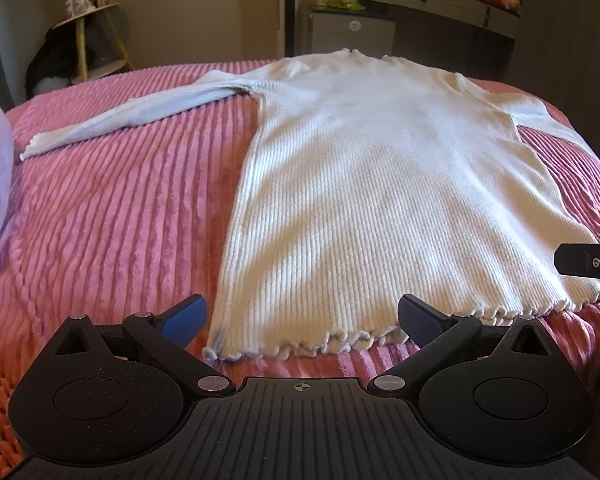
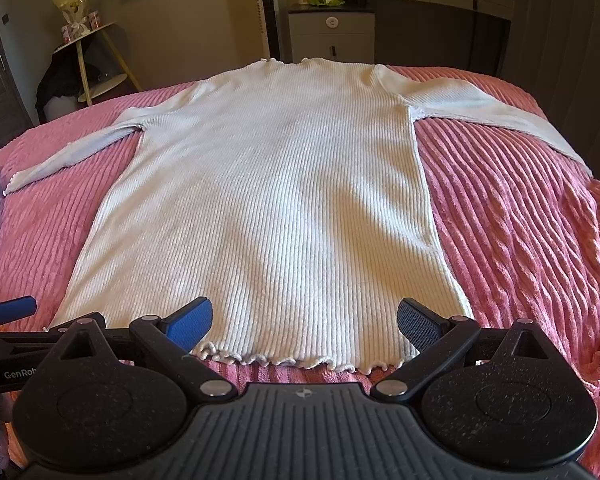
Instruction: Fold small clothes
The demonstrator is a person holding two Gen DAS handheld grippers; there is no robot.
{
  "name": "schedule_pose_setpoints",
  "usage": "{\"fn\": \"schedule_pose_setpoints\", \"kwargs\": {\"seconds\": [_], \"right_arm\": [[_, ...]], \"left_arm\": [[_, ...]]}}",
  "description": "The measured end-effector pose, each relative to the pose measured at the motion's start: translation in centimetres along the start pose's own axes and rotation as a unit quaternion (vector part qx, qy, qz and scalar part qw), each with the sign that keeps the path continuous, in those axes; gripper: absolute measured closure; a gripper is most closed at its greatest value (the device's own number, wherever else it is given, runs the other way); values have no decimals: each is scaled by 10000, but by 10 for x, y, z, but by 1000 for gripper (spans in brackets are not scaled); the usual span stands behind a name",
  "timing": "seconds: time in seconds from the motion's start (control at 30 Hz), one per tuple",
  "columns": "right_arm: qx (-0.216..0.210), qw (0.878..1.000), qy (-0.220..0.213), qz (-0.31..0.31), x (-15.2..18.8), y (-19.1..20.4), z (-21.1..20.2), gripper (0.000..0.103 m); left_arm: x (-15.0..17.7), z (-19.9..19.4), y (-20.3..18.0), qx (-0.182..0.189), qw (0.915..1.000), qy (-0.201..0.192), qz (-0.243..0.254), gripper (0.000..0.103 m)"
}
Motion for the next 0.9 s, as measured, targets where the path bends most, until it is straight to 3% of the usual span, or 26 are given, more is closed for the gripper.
{"fn": "schedule_pose_setpoints", "kwargs": {"seconds": [0.9], "right_arm": [[-7, 10000, 43, 16, 2, 0, 5, 4]], "left_arm": [[4, 2, 4, -2, 10000, 34, -64, 0]]}}
Point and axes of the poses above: each gripper's, at about its wrist camera, not at the fingertips, and z roughly the way its jaws point, y to its left, x to its underside, the point moved 6 cm from there along z, roughly the way its jaws point, and after that the axes turned 9 degrees about -z, right-handed, at the moved point
